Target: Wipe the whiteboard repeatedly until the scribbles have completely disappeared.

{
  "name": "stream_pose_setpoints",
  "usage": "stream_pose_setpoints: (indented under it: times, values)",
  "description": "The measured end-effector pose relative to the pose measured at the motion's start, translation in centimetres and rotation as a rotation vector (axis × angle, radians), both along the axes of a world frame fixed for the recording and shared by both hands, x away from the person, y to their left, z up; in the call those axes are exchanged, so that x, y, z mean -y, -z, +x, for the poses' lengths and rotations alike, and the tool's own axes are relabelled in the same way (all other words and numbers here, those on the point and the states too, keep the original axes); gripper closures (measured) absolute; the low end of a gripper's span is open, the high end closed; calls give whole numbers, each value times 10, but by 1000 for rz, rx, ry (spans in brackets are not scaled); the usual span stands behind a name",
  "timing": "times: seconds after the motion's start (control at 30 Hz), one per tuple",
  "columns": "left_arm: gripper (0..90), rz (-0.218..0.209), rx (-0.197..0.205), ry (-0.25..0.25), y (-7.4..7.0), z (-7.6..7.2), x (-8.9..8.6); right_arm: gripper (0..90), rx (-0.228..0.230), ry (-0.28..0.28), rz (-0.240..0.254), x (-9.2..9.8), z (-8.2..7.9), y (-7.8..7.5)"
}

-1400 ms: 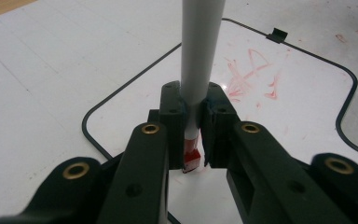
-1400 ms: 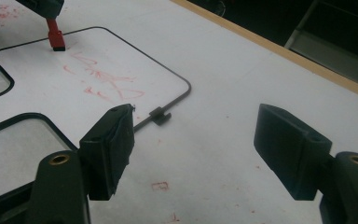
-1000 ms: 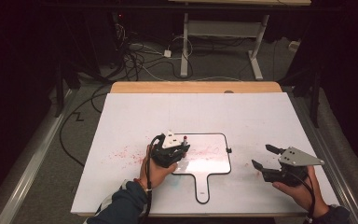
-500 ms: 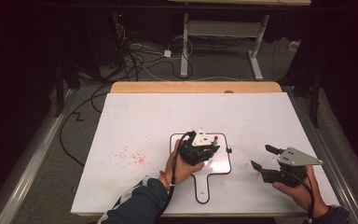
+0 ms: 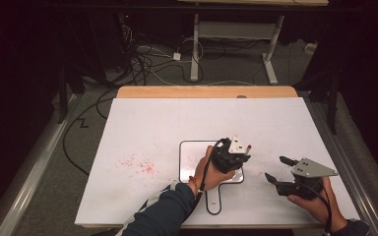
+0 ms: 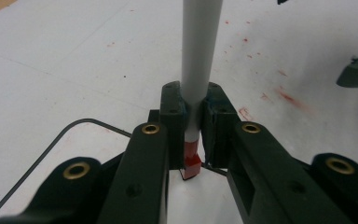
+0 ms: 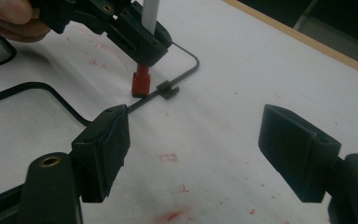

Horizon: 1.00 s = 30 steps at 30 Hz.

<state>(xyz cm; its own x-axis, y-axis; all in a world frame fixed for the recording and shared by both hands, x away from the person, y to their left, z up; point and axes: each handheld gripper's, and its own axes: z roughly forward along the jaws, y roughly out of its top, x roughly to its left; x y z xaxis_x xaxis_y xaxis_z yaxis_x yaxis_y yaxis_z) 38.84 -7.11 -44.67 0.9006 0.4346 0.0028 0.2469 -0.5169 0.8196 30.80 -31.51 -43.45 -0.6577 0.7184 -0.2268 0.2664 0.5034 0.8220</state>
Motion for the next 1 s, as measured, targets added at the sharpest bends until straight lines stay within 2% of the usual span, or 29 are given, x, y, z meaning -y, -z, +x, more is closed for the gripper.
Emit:
stream_pose_setpoints:
  times: [0.27, 0.43, 0.47, 0.63, 0.77, 0.8, 0.83, 0.9, 1.0]
  values:
    - [787, 19, -3, -38, -1, 2, -8, 256, 3, 2, -3, 0, 1, 0]
    - [787, 8, 11, -74, 2, 10, -29, 256, 4, -1, -1, 0, 1, -1]
    - [787, -2, 4, -84, 2, 11, -33, 256, 4, -2, 0, 0, 1, -1]
    - [786, 0, 14, -116, 4, 14, -49, 256, 11, -5, -15, -2, 0, 0]
    - [786, -5, 5, -156, 4, 16, -69, 255, 14, -7, -31, -2, 0, 0]
    - [786, -8, 4, -186, 5, 18, -78, 255, 13, -5, -32, -2, 1, 1]
    - [786, -8, 4, -186, 5, 18, -78, 255, 14, -3, -34, -2, 1, 0]
    - [786, -61, -35, -208, 8, 23, -83, 255, 15, -3, -32, -3, 1, 0]
    - [787, -60, -24, -213, 8, 22, -76, 256, 14, -7, -35, -4, 1, 0]
